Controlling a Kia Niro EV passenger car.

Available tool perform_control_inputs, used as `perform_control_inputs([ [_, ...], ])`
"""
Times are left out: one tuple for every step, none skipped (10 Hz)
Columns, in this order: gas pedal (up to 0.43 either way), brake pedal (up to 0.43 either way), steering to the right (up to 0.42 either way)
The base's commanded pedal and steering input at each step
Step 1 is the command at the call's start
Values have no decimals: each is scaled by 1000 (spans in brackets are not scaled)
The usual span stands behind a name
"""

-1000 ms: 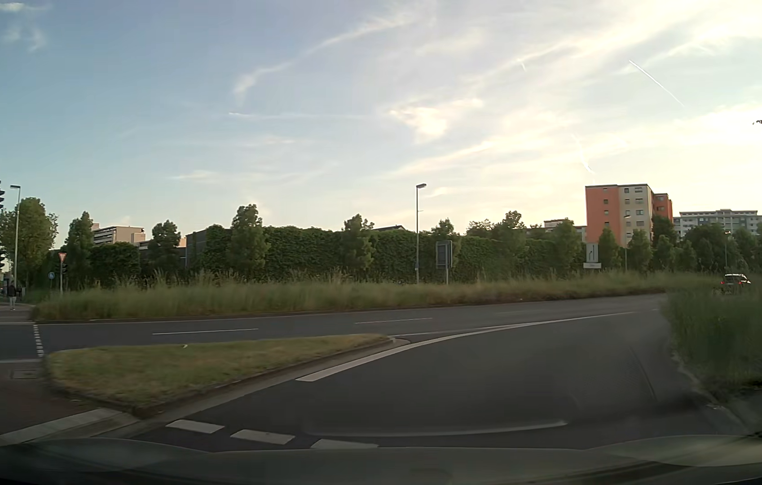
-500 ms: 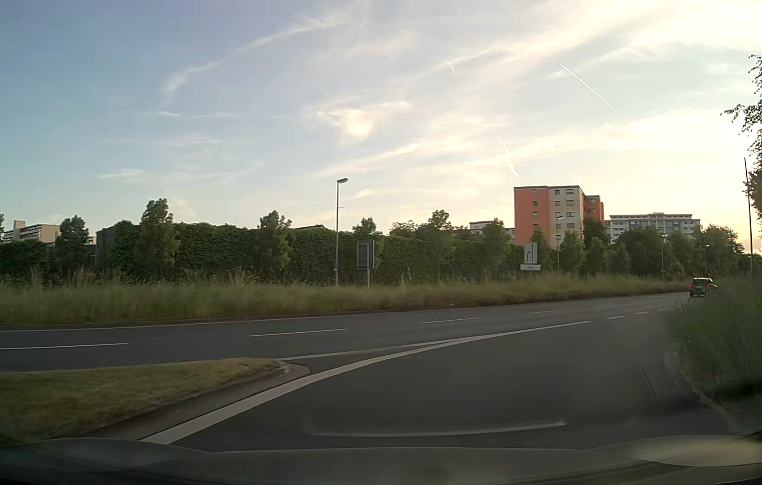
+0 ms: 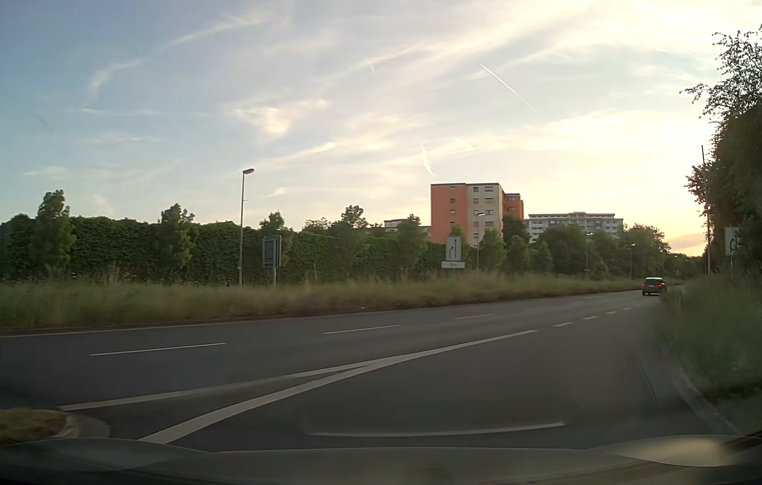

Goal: Follow the waypoints while adhering to traffic rules and regulations

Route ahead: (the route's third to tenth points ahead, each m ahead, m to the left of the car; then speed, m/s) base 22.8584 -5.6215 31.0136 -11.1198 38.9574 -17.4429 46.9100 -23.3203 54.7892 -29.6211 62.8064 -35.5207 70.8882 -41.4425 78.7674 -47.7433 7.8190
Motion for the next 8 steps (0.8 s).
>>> perform_control_inputs([
  [311, 0, 222],
  [311, 0, 225],
  [319, 0, 224],
  [350, 0, 222],
  [358, 0, 216],
  [370, 0, 208],
  [378, 0, 197],
  [390, 0, 182],
])
